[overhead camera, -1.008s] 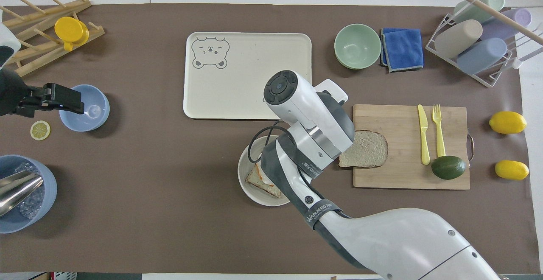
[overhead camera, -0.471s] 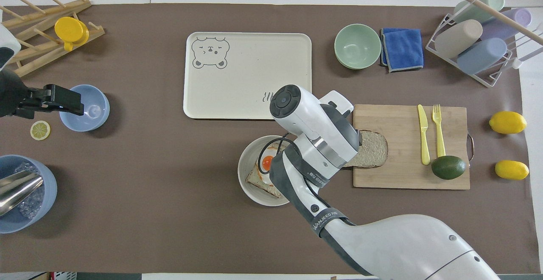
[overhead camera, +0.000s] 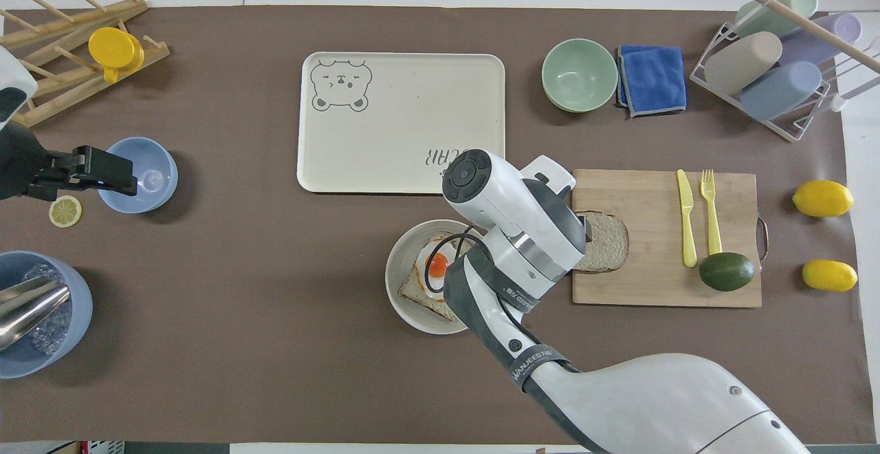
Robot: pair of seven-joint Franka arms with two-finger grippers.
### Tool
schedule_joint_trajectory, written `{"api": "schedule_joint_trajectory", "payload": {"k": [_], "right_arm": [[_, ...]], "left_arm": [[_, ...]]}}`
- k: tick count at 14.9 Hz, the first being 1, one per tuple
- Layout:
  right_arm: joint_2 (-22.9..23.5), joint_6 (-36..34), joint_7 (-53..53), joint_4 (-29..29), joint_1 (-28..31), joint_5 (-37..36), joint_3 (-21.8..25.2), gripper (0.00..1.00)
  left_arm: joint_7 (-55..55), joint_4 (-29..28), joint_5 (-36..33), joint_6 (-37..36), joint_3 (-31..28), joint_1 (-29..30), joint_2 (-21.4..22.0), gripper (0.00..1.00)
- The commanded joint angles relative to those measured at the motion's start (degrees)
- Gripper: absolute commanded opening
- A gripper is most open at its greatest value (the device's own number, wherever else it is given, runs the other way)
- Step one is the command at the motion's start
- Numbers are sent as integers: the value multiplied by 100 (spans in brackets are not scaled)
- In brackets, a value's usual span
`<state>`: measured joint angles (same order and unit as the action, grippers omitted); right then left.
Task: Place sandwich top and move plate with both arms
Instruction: 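Grasp the bread slice with the right gripper and lift it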
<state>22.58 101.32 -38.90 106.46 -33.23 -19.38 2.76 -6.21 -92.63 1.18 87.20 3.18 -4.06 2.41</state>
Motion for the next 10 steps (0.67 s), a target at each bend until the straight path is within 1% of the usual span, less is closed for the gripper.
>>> {"api": "schedule_joint_trajectory", "payload": {"k": [1, 2, 3, 4, 5, 6, 7, 9, 10], "right_arm": [[-219, 168, 111, 305, 89, -118, -39, 74], [-228, 177, 111, 332, 89, -118, -39, 73], [-237, 177, 119, 367, 89, -118, -39, 69], [-246, 177, 128, 376, 89, -118, -39, 65], [-254, 168, 128, 376, 89, -127, -39, 57], [-255, 168, 128, 367, 80, -127, -39, 48], [-255, 160, 128, 367, 80, -127, -39, 35], [-246, 99, 137, 306, 54, -136, -39, 0], [-246, 89, 146, 271, 36, -136, -39, 0]], "left_arm": [[-3, -168, -83, 69, 16, 37, 155, 100], [-3, -168, -83, 69, 16, 37, 155, 100], [-3, -168, -83, 77, 16, 37, 155, 100], [6, -168, -83, 77, 16, 37, 155, 100], [15, -177, -83, 77, 16, 37, 155, 100], [15, -177, -83, 77, 7, 37, 155, 100], [15, -177, -83, 77, 7, 37, 155, 100], [33, -177, -83, 77, 7, 37, 155, 100], [41, -177, -83, 77, 7, 37, 155, 100]]}}
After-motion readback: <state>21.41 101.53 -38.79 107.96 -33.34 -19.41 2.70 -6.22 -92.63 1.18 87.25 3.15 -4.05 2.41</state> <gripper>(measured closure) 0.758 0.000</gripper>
